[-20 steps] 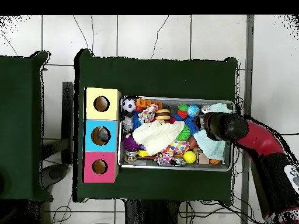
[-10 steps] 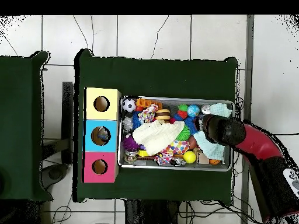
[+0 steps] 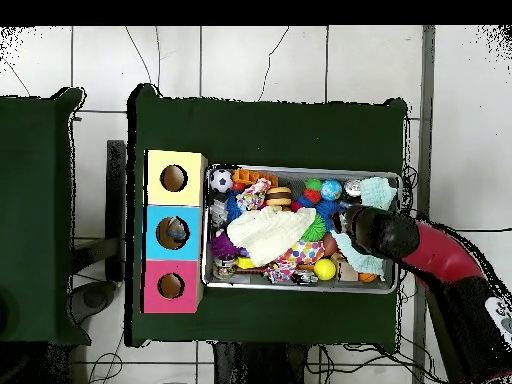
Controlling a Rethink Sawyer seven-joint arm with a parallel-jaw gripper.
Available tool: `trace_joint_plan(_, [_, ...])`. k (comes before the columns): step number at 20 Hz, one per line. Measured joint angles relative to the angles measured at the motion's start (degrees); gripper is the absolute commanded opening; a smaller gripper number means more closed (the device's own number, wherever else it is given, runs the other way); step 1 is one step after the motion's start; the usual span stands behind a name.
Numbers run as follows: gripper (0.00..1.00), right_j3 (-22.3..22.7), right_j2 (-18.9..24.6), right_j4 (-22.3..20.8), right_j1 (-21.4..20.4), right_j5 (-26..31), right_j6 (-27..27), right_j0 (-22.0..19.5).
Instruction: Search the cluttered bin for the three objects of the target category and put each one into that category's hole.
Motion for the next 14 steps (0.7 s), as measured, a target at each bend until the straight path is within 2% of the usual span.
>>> trace_joint_plan(14, [1.0,1.23,-1.33,0.0,-1.53,0.01,0.0,0.02])
